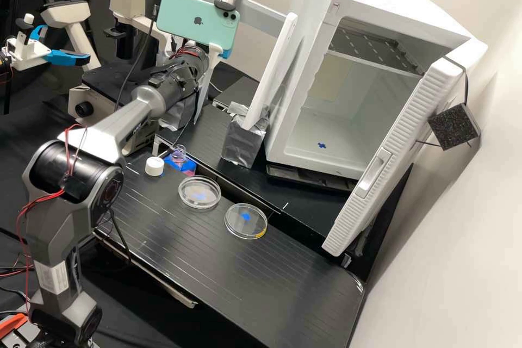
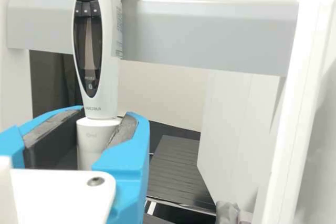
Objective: Use the pipette
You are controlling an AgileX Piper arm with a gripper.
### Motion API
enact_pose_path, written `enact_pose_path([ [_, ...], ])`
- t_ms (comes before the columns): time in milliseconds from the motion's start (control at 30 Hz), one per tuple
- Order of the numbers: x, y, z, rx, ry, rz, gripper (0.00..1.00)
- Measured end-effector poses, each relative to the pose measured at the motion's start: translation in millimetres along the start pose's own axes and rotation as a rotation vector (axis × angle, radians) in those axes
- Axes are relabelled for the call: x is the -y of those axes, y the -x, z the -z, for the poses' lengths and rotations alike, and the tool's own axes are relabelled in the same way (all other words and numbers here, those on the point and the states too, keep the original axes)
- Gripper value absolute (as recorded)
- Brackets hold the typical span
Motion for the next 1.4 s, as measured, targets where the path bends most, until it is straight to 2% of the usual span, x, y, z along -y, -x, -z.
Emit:
enact_pose_path([
  [267, -0.4, 0, -1, 0.011, -0.001, -0.005, 0.00],
  [300, -0.6, 0, -1, 0.014, 0.002, -0.006, 1.00],
  [367, -0.6, 0, -2, 0.025, 0.000, -0.006, 1.00],
  [500, -3.5, 0, -6, 0.064, 0.025, -0.038, 1.00],
  [567, -4.4, 0, -7, 0.078, 0.024, -0.047, 1.00],
  [933, -0.5, 0, -2, 0.068, 0.010, -0.055, 1.00],
  [1067, 2.5, 0, -1, 0.072, 0.022, -0.058, 1.00],
  [1100, 3.1, 2, -1, 0.069, 0.038, -0.062, 1.00],
  [1167, 5.3, 6, 0, 0.054, 0.039, -0.065, 1.00],
  [1267, 11.4, 22, 1, 0.004, 0.019, -0.087, 1.00],
  [1300, 12.6, 27, 1, -0.005, 0.012, -0.104, 1.00],
  [1400, 16.8, 49, 1, -0.031, 0.025, -0.191, 1.00],
])
